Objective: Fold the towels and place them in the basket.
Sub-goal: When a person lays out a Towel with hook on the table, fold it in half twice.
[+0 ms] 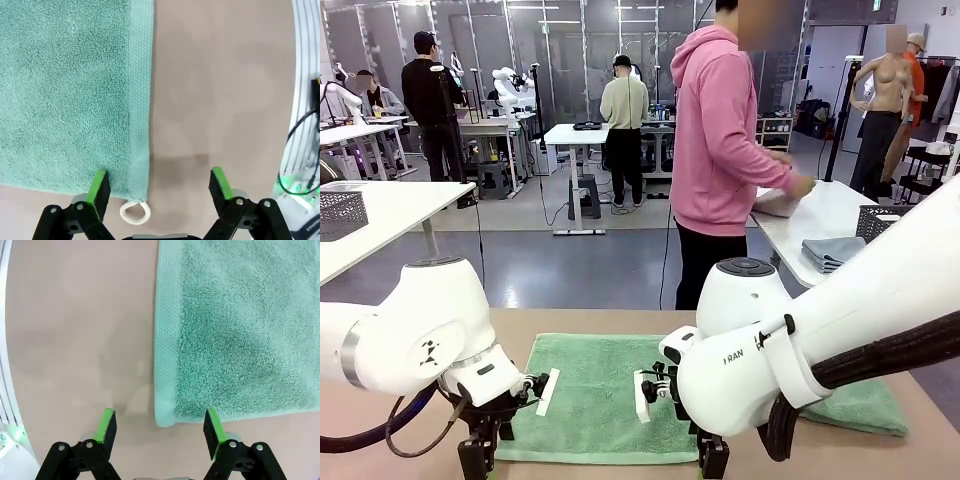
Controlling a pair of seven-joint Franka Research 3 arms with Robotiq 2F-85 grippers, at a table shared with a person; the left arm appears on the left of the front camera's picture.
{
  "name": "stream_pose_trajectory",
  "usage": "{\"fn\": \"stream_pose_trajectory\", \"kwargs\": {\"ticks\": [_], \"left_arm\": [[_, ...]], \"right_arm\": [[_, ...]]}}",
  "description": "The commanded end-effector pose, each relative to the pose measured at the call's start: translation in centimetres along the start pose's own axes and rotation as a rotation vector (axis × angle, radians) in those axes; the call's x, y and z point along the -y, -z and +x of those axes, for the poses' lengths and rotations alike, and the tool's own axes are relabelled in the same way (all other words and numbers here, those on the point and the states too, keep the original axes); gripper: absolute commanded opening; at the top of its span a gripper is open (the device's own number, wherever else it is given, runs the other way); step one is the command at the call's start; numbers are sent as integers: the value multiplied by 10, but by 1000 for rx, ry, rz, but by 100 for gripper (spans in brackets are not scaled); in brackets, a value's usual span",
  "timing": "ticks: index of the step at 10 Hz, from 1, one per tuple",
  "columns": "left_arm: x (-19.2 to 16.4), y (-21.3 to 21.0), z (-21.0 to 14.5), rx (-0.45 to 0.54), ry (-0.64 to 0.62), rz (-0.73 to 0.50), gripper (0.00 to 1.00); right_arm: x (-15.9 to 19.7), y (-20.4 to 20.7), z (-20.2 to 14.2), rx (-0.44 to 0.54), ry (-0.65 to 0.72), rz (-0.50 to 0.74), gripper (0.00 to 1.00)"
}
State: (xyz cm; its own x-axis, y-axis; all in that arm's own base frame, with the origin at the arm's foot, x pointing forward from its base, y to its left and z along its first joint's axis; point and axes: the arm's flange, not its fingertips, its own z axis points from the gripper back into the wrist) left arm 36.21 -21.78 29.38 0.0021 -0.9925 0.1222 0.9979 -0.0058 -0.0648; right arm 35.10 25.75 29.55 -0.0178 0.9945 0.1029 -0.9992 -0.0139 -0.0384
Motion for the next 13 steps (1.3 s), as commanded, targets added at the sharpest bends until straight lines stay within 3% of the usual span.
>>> {"fn": "stream_pose_trajectory", "kwargs": {"ticks": [1,5,6,7,8,9,10,11,13], "left_arm": [[-8,5,2,29,24,8,100],[-7,2,3,39,21,11,100],[-7,2,2,43,18,11,100],[-7,1,2,47,17,5,97],[-8,1,3,49,19,4,87],[-9,1,2,49,19,1,39],[-10,1,1,48,20,-2,28],[-12,1,2,46,24,-3,0],[-11,-1,1,42,26,2,0]], "right_arm": [[6,4,3,21,-13,10,88],[15,13,8,11,1,54,88],[16,13,8,7,2,57,71],[16,13,8,4,3,57,34],[17,11,8,2,3,56,11],[16,10,9,-4,-3,47,0],[16,9,10,-7,-1,46,0],[17,11,10,-11,4,54,0],[17,10,10,-8,9,55,0]]}}
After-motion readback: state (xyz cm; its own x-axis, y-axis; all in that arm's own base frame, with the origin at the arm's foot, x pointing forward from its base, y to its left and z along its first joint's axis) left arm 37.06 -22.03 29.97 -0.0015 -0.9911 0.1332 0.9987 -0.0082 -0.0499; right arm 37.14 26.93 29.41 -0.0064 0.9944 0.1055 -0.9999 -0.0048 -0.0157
